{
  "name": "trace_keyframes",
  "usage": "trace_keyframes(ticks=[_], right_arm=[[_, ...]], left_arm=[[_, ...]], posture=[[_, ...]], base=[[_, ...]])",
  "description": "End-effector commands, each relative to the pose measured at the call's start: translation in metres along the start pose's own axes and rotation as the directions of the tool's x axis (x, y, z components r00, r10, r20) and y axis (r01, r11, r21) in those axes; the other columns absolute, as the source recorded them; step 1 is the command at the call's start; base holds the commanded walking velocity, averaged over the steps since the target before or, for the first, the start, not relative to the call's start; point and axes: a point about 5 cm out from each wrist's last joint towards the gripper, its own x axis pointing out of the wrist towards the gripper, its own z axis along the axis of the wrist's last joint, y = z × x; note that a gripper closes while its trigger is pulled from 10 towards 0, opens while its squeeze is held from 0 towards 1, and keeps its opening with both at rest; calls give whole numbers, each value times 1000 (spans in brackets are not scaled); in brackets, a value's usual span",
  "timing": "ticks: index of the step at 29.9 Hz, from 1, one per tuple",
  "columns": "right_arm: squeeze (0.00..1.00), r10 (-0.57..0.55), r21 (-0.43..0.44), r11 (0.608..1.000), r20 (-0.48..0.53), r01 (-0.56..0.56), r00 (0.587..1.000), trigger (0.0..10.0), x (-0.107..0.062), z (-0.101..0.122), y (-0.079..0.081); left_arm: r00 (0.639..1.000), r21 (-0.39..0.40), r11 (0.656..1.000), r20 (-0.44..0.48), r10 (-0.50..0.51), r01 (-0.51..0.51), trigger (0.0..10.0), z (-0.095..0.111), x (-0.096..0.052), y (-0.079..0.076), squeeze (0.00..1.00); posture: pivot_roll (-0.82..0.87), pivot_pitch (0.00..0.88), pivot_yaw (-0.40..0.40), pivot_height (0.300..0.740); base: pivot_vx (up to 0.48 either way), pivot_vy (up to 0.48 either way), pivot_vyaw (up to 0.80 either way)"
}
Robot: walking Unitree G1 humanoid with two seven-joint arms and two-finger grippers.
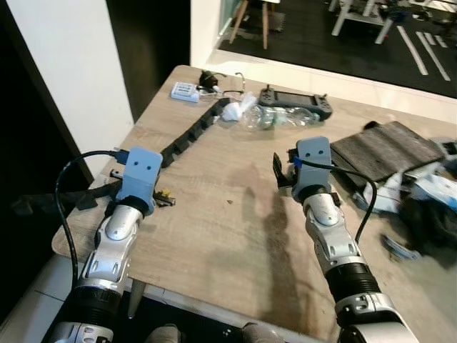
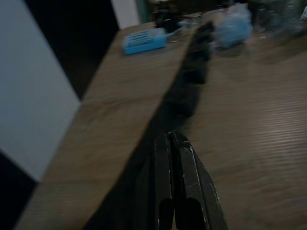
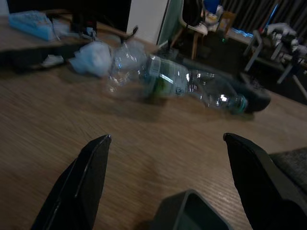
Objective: Picking trash to rubbish bin
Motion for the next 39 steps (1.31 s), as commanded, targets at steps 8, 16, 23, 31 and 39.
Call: trace_keyframes(ticks=[8,16,23,31,39], right_arm=[[0,-40,-26,999,-42,39,998,10000,-5,-10,-9],[0,-44,-58,997,-61,40,997,10000,-4,-11,-14],[0,36,-39,998,-137,-42,990,10000,-3,-20,-8],[0,111,-22,993,-173,-116,979,10000,-2,-25,-4],[0,131,9,991,-236,-132,963,10000,-2,-34,-4]], left_arm=[[986,22,988,72,-152,151,10000,11,-2,-23,0],[980,43,982,68,-185,183,10000,11,-4,-26,0],[974,59,975,67,-216,212,10000,11,-4,-27,0],[960,64,964,98,-264,258,10000,17,-6,-32,0],[943,64,948,105,-316,311,10000,18,-8,-37,0]], posture=[[47,43,-46,740],[45,46,-48,740],[48,47,-47,740],[48,52,-46,740],[48,53,-45,740]], base=[[0,0,0],[0,0,-533],[0,0,0],[0,0,0],[0,0,0]])
